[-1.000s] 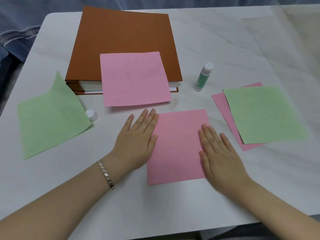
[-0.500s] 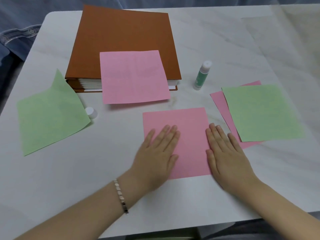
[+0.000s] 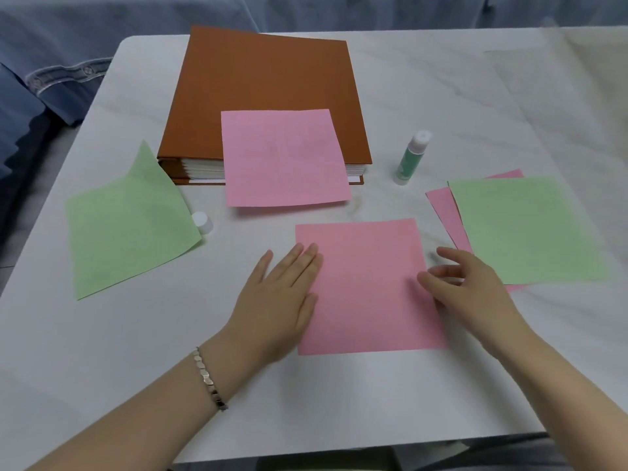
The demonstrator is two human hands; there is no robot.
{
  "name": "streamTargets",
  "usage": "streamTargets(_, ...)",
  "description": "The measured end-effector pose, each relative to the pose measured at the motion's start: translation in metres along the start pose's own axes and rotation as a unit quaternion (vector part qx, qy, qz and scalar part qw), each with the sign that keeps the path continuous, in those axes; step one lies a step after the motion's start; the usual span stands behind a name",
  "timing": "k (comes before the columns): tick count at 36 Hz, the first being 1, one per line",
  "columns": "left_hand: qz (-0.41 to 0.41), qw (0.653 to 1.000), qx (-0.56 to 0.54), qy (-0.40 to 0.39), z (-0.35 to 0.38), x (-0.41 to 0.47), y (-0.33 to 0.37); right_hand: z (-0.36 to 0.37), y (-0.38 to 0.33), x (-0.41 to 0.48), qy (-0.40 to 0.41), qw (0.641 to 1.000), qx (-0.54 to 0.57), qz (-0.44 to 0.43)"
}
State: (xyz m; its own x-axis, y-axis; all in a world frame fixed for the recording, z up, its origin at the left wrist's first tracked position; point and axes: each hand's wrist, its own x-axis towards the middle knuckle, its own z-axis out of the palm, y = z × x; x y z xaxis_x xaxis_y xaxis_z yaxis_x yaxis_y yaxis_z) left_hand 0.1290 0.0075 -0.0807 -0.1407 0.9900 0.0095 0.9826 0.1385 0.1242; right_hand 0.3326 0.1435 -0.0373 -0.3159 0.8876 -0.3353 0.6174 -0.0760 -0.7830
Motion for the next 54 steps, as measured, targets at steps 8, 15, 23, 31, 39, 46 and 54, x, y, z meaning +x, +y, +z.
streamTargets(8,-0.065,0.99,-0.12,-0.028,-0.022,0.011,0.017,-0.002,-0.008,-0.007,-0.074,0.991,0.111,0.004)
streamTargets(15,-0.25,0.716,-0.644,-0.103,-0.06,0.042,0.058,0.006,-0.04,-0.031,-0.204,0.962,0.118,-0.137)
streamTargets(23,-0.283,0.705,-0.65,0.001,-0.076,0.049,0.064,-0.004,-0.033,-0.03,-0.087,0.963,0.039,-0.254)
streamTargets(31,-0.256,0.692,-0.673,0.049,-0.081,0.041,0.033,-0.018,-0.034,-0.016,0.087,0.92,-0.109,-0.366)
streamTargets(39,-0.228,0.906,-0.351,0.06,-0.028,0.015,0.006,0.044,0.006,-0.005,-0.038,0.883,-0.316,-0.345)
streamTargets(46,-0.025,0.998,-0.045,0.029,0.004,0.01,0.001,0.062,0.007,0.005,0.022,0.857,-0.361,-0.367)
streamTargets(54,-0.068,0.996,-0.044,0.043,0.01,0.01,0.014,0.101,-0.018,0.014,-0.042,0.855,-0.363,-0.369)
